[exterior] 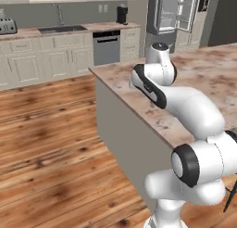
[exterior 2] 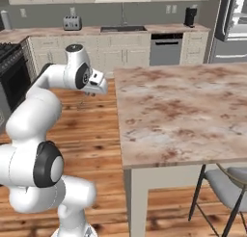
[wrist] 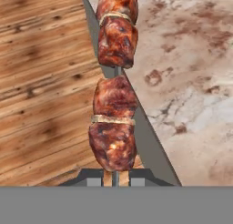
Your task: Place the cold items (lemon and broccoli) from the fridge in one tupperware on the dining counter. Place the warm items (kebab skewer and hot dog) in the stove area in another tupperware.
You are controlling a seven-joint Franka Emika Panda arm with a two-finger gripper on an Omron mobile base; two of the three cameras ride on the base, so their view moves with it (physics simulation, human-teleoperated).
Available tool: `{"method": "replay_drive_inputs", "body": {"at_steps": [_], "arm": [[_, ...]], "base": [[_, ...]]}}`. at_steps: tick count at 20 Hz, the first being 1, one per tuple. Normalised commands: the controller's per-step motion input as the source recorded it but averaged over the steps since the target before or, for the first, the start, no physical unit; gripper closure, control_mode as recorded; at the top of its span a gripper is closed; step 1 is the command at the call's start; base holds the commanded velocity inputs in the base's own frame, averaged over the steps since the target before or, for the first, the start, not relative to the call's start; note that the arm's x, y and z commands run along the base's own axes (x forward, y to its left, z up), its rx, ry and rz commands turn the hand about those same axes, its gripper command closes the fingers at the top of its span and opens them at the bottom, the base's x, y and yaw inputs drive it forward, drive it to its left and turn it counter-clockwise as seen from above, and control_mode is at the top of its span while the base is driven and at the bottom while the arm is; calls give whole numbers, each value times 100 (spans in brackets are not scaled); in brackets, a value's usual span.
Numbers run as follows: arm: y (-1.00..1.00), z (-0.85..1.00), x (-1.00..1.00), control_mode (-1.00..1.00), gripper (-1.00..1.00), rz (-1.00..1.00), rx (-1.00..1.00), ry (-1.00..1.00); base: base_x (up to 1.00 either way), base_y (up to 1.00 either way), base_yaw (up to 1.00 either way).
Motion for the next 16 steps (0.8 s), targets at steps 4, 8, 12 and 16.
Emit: {"method": "replay_drive_inputs", "body": {"at_steps": [4,8,12,16], "arm": [[0,0,0,100,100,0,0,0],[0,0,0,100,100,0,0,0],[0,0,0,100,100,0,0,0],[0,0,0,100,100,0,0,0]], "base": [[-53,-86,-8],[-6,-100,0],[0,-100,0],[0,-100,0]]}}
